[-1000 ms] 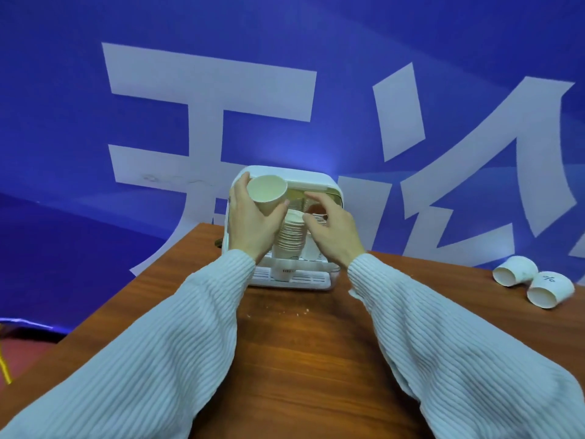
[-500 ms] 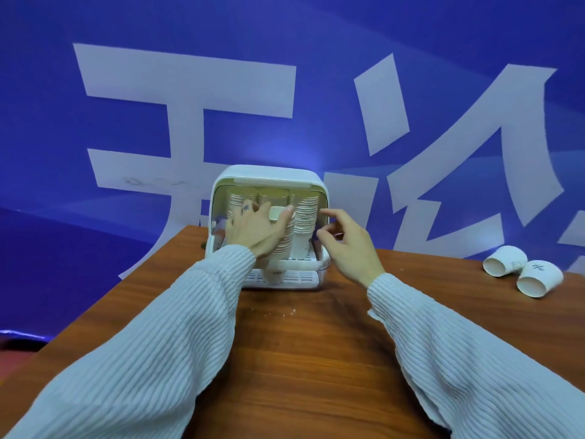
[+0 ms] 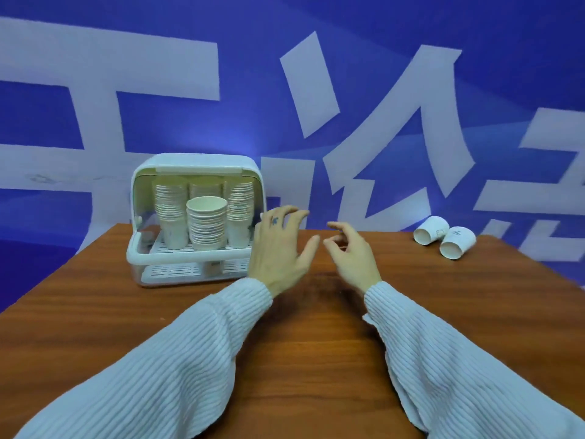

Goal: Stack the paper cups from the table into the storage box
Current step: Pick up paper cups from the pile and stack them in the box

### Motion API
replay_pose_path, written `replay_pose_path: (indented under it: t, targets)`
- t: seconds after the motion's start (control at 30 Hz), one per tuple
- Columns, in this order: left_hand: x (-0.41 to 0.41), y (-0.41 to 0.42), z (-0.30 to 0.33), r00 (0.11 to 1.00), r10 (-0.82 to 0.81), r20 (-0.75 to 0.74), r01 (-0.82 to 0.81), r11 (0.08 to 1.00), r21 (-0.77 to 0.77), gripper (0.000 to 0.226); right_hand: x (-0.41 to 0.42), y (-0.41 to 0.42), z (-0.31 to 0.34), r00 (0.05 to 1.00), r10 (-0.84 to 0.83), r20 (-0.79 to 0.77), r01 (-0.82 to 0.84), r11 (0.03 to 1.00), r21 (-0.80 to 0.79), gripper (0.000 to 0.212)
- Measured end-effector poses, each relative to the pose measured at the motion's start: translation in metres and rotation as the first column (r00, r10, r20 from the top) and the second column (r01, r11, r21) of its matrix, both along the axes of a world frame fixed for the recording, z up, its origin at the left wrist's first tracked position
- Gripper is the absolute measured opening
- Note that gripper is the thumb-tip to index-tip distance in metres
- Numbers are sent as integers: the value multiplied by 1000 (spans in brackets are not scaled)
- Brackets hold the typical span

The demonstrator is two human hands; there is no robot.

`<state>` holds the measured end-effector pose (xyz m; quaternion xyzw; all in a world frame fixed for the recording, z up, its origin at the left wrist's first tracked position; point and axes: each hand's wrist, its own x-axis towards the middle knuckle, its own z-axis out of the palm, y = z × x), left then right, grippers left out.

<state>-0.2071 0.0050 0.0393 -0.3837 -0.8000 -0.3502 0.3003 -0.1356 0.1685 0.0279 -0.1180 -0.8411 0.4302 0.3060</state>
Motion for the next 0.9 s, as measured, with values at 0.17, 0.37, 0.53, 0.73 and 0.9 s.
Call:
replay_pose_path:
  t: [0.17, 0.37, 0.53, 0.73, 0.9]
  targets:
    - [49, 86, -32, 976, -185, 117, 191, 980, -47, 53, 50, 74, -15, 980, -198, 16, 198, 979, -45, 34]
    - [89, 160, -51, 899, -329, 290, 346, 938, -10, 52, 93, 169, -33, 840, -541, 45, 537, 840, 78, 33]
    - [87, 175, -66, 866, -380, 324, 425, 901, -82, 49, 81, 224, -42, 680, -730, 64, 675, 658, 334, 43]
    - [84, 174, -69, 858, -379, 347, 419, 907, -47, 48, 53, 275, -56, 606, -711, 357, 563, 700, 440, 77]
    - [84, 173, -66, 854, -365, 372, 414, 908, -60, 48, 51, 277, -52, 627, -756, 190, 703, 653, 281, 48]
